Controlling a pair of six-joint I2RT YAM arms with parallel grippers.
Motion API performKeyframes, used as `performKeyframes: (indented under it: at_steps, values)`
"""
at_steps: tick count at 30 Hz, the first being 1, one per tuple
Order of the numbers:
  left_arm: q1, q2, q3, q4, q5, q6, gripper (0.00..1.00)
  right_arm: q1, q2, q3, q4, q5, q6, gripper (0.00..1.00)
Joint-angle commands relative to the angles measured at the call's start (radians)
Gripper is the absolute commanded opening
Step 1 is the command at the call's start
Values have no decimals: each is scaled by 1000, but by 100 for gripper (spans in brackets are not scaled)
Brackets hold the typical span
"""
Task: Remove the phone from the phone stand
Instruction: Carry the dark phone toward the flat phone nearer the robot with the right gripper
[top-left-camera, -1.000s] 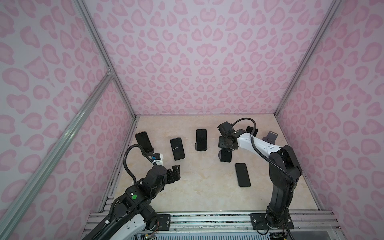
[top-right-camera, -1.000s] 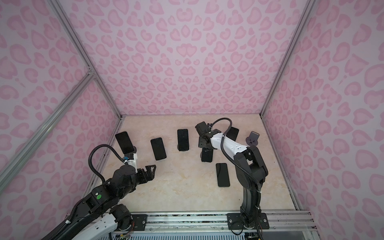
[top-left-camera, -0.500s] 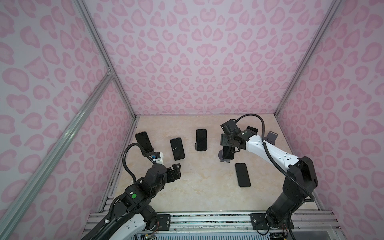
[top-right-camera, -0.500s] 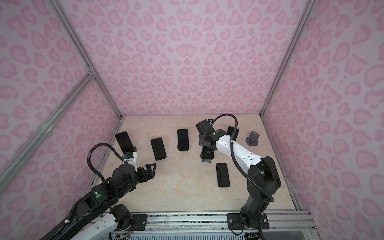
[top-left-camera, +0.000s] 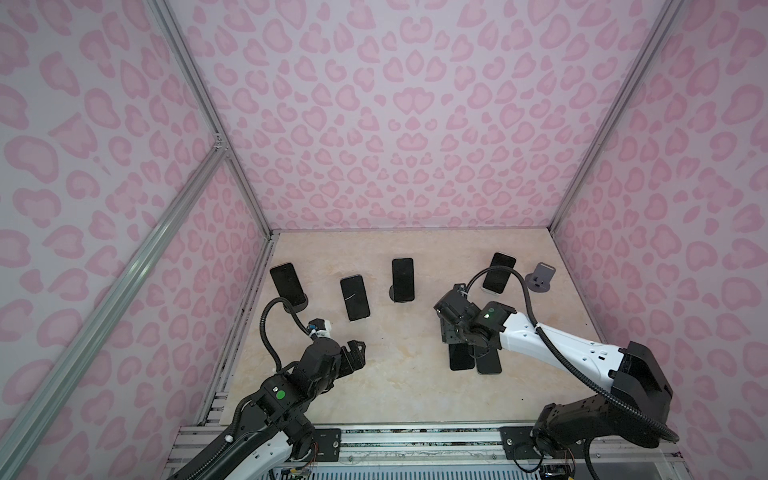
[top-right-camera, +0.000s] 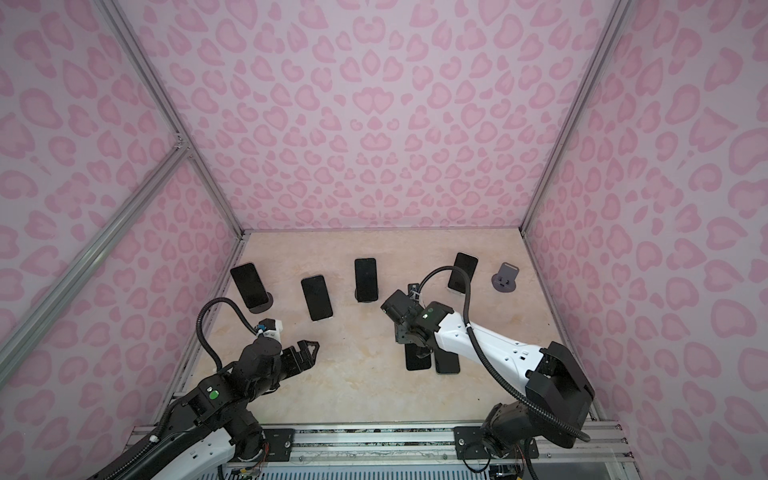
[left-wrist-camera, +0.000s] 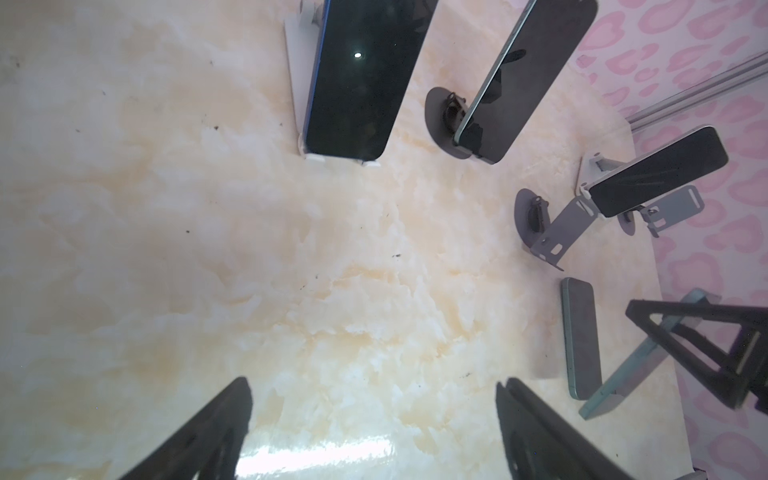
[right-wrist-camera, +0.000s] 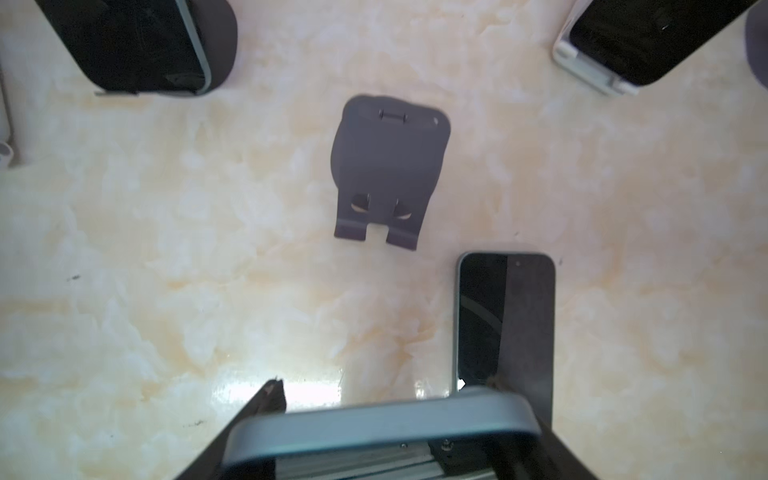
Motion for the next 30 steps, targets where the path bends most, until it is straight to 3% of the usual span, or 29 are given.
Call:
performKeyframes:
  at_steps: [1, 12, 22, 30]
  values:
    - [1, 19, -28, 122, 60, -80, 95, 48, -2, -25, 0, 15, 86, 61]
    - [1, 74, -34, 118, 136, -57, 95, 125, 95, -15, 32, 1, 135, 61]
    - [1, -31, -72, 90, 93, -77, 95, 98, 202, 19, 78, -25, 93, 61]
    - [1, -52, -64, 75, 73, -73, 95, 18, 153, -89, 131, -61, 78, 61]
